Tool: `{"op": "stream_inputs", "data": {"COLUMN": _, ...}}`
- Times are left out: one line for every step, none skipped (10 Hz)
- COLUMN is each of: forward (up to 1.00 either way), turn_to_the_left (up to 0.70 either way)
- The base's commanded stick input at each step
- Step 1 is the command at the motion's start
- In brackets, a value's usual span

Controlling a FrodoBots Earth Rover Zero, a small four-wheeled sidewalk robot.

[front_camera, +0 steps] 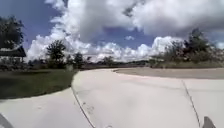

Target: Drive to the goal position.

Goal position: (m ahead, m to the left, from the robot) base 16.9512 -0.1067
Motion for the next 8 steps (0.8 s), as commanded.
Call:
{"op": "stream_inputs", "data": {"forward": 0.85, "turn_to_the_left": 0.0}}
{"op": "stream_inputs", "data": {"forward": 0.85, "turn_to_the_left": 0.0}}
{"op": "stream_inputs", "data": {"forward": 0.85, "turn_to_the_left": 0.0}}
{"op": "stream_inputs", "data": {"forward": 0.85, "turn_to_the_left": 0.0}}
{"op": "stream_inputs", "data": {"forward": 0.85, "turn_to_the_left": 0.0}}
{"op": "stream_inputs", "data": {"forward": 0.85, "turn_to_the_left": 0.0}}
{"op": "stream_inputs", "data": {"forward": 0.85, "turn_to_the_left": 0.0}}
{"op": "stream_inputs", "data": {"forward": 0.85, "turn_to_the_left": 0.0}}
